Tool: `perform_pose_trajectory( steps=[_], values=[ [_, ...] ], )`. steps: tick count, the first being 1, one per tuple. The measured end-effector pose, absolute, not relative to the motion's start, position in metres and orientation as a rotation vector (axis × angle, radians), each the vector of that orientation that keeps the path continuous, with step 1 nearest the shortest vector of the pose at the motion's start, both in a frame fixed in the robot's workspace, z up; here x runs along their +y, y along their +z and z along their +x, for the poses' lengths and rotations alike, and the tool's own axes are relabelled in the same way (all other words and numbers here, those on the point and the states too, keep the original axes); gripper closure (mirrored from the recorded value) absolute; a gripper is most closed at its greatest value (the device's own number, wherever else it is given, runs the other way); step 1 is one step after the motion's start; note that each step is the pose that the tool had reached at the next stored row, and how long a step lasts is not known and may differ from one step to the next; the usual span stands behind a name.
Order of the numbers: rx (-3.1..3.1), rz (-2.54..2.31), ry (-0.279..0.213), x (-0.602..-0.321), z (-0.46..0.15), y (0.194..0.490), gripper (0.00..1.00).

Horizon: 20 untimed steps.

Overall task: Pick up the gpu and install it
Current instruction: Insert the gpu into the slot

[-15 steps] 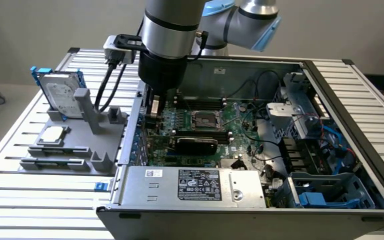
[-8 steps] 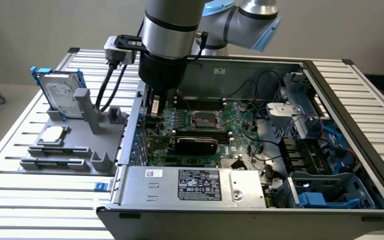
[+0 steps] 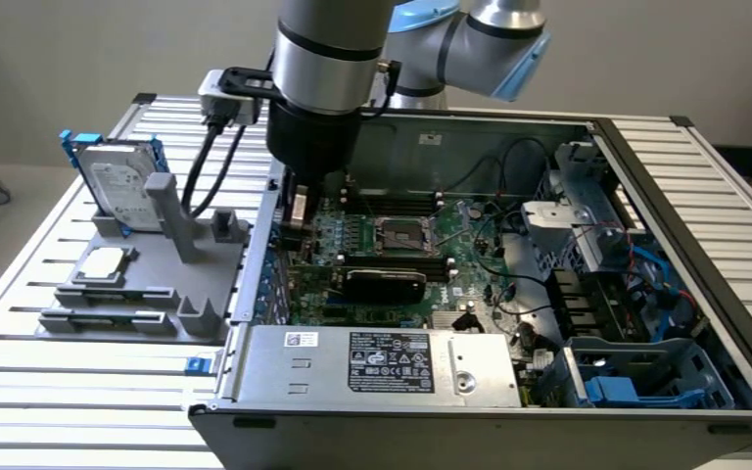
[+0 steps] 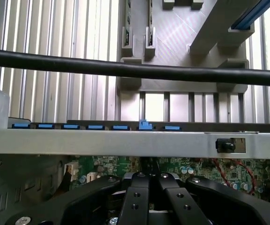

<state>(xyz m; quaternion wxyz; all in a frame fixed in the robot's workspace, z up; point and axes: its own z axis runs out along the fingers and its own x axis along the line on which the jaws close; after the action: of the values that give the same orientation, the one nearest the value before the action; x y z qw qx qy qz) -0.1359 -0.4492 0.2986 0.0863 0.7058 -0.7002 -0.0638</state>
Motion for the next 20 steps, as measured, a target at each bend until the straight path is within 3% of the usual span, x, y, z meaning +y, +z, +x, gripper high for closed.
perform_pose_trajectory(
  steps=[13,20],
  values=[
    [-2.091,2.107,-0.179,-0.449,-0.137,0.295,0.89],
    [-2.091,2.105,-0.180,-0.449,-0.137,0.311,0.89]
  ],
)
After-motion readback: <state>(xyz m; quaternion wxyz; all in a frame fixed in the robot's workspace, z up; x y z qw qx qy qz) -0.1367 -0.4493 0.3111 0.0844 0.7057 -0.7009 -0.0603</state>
